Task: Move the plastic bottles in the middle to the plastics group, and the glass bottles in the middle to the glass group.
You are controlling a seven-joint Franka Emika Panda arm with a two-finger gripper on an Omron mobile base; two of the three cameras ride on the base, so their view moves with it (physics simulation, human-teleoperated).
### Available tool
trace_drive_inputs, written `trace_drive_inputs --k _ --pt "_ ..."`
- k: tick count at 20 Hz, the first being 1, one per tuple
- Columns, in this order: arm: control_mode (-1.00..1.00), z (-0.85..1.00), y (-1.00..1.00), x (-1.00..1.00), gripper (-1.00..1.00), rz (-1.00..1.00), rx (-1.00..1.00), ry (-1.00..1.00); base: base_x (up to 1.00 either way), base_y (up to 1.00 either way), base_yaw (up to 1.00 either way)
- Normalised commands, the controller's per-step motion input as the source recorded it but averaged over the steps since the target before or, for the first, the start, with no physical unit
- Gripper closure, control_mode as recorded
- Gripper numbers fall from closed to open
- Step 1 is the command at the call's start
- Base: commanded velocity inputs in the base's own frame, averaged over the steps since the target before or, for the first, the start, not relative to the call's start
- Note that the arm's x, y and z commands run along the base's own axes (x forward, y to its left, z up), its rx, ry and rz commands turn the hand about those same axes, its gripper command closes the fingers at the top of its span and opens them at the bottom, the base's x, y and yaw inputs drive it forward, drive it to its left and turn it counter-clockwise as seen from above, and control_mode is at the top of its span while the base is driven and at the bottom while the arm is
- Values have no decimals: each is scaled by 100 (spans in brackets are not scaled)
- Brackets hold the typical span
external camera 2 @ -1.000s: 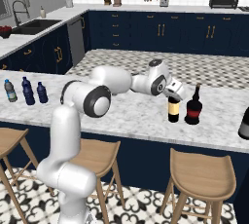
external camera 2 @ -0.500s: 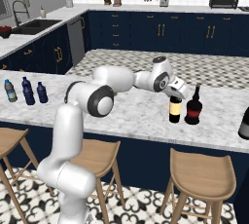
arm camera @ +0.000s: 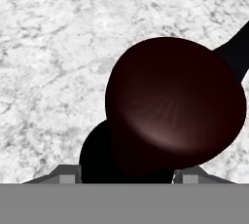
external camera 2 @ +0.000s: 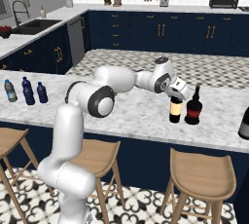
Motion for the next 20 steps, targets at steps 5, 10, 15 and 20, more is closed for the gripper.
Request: trace_drive_inputs --k 5,10,15,20 --pt "-100 17 0 0 -100 0 -1 0 0 0 0" --pt "-100 35 1 0 -100 0 0 0 0 0 0" --pt "-100 41 0 -6 -100 0 0 0 0 0 0" --pt "-100 36 11 -34 -100 2 0 1 0 0 0"
